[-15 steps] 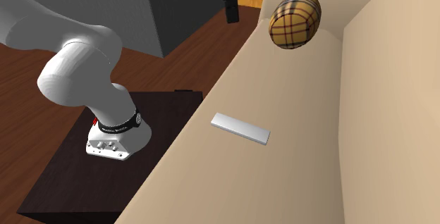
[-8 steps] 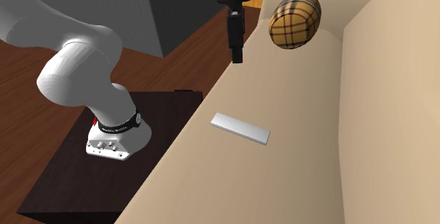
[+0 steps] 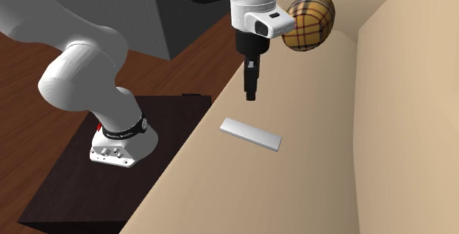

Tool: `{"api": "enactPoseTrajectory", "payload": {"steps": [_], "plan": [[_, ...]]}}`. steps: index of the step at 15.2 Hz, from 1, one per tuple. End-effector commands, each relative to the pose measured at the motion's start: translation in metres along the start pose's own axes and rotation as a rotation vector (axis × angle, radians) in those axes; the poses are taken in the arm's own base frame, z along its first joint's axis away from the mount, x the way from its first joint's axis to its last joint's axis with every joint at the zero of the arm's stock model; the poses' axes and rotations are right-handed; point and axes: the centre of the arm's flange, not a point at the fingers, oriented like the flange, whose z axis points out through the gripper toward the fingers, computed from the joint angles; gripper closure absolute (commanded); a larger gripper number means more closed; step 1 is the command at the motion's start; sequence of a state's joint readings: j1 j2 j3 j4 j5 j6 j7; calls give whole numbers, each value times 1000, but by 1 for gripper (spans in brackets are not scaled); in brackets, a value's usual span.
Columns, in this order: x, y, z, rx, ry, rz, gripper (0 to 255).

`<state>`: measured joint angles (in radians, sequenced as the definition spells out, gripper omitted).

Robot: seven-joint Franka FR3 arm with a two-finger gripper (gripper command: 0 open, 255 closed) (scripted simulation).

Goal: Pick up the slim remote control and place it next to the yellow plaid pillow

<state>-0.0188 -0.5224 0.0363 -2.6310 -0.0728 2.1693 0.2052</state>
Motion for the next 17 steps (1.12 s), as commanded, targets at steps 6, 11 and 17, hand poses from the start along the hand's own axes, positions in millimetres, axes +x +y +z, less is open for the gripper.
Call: {"api": "enactPoseTrajectory", "payload": {"steps": [6, 11, 17], "plan": [[9, -8, 92, 17, -40, 56, 0], [14, -17, 158, 28, -70, 95, 0], [13, -19, 193, 31, -76, 104, 0]]}}
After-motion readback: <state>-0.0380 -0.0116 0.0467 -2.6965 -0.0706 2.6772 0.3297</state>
